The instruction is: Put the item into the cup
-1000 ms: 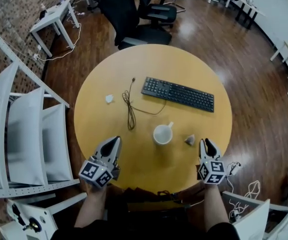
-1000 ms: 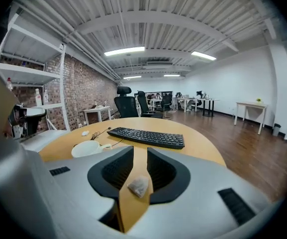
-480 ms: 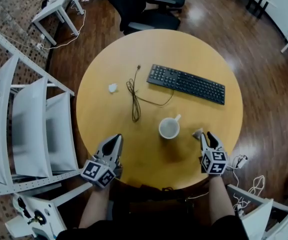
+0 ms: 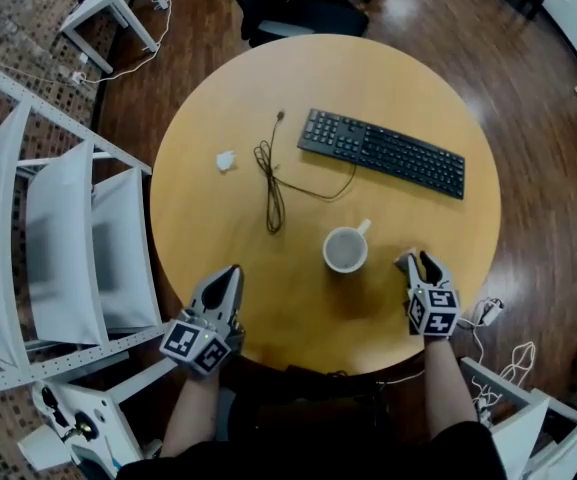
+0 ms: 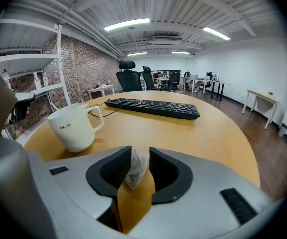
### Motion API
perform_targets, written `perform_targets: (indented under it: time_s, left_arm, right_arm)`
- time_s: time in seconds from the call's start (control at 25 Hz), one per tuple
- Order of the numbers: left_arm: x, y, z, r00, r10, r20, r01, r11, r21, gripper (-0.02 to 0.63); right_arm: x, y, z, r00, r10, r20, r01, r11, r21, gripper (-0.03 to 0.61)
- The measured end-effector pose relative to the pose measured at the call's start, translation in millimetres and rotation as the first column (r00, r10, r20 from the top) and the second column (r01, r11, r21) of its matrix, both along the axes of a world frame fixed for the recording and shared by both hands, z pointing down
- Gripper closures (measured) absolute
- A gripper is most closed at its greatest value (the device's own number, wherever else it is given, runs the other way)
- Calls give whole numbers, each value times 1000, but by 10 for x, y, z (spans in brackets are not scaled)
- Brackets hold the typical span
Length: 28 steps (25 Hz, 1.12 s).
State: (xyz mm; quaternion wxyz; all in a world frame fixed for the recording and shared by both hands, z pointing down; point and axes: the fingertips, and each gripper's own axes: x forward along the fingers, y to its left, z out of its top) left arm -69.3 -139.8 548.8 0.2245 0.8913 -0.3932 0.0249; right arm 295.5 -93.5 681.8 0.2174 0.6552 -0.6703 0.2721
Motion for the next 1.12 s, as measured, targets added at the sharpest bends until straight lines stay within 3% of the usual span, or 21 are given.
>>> perform_targets:
  time_s: [0.4,0.52,0.68,1.12]
  left_arm:
    - [-2,-10,103,1000,-7,16,8,999,-35,621]
    - [21,-6,118,1000,-1,20,2,999,-39,621]
    - [28,-19,111,1000,1,20,-1,999,-37,621]
    - [-47,-62,-29,1000,-3,15,3,1000,22,621]
  right_arm:
    - [-118,-25,74,1000,12,20,-12,1000,-19,462]
    - [-128,-19,95,1000,-4,6,4,999,-37,542]
    - [-126,-26,78,1000,-9,-6,8,999,-39,560]
    - [-53,-101,-406,999,17,-45,-14,997,72,561]
